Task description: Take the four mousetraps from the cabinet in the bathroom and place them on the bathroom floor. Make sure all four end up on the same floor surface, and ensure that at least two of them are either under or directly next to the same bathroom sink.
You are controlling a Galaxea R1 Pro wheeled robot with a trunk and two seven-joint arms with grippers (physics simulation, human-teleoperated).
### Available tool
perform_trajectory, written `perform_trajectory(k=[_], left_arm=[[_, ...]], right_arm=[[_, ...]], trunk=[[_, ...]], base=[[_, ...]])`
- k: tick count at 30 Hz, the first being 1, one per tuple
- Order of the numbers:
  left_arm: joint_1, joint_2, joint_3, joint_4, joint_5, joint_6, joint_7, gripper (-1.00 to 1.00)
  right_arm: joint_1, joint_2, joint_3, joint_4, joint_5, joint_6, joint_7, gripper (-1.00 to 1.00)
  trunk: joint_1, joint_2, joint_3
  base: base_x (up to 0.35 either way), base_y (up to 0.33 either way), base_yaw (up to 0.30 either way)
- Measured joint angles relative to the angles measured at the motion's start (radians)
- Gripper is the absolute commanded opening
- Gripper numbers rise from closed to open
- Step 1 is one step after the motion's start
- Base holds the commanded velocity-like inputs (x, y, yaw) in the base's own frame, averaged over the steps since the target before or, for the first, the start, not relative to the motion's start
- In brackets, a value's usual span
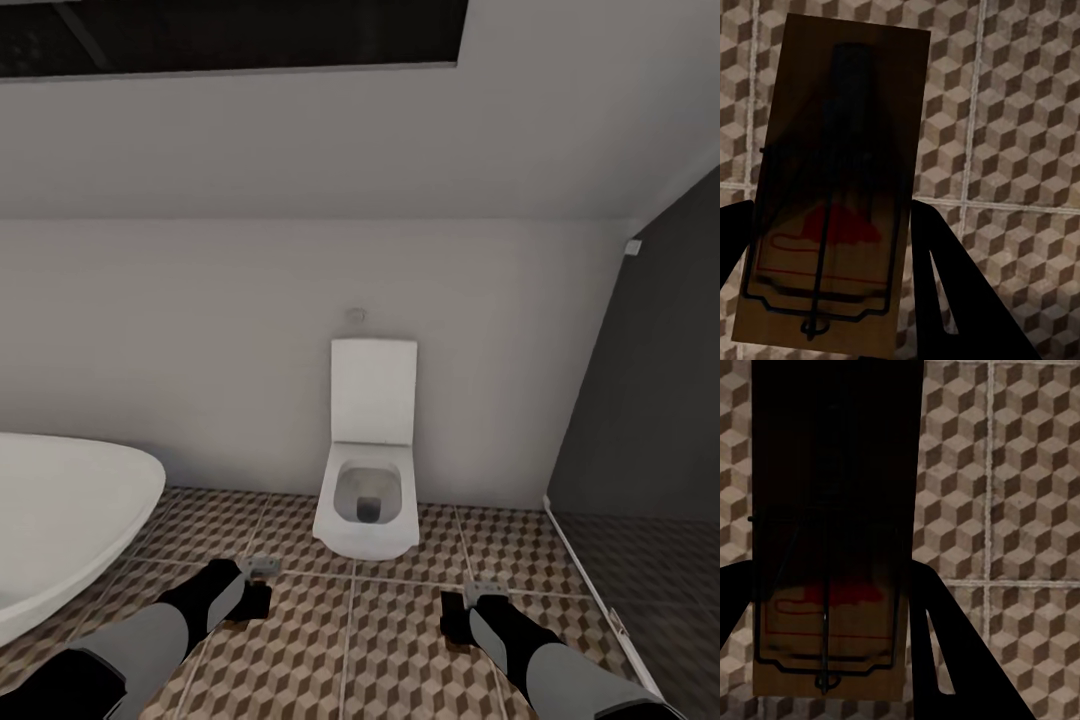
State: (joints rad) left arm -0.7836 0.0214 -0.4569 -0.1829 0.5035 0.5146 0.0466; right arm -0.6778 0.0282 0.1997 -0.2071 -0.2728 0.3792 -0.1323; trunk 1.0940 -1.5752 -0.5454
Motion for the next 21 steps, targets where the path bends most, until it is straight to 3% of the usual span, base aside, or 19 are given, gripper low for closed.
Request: perform_trajectory(k=[21], left_arm=[[0.000,0.012,0.004,0.005,0.001,0.005,0.000,-1.00]], right_arm=[[0.000,-0.002,0.000,-0.004,0.002,0.000,0.004,-1.00]], trunk=[[0.081,-0.147,-0.071]], base=[[0.000,0.000,0.000]])
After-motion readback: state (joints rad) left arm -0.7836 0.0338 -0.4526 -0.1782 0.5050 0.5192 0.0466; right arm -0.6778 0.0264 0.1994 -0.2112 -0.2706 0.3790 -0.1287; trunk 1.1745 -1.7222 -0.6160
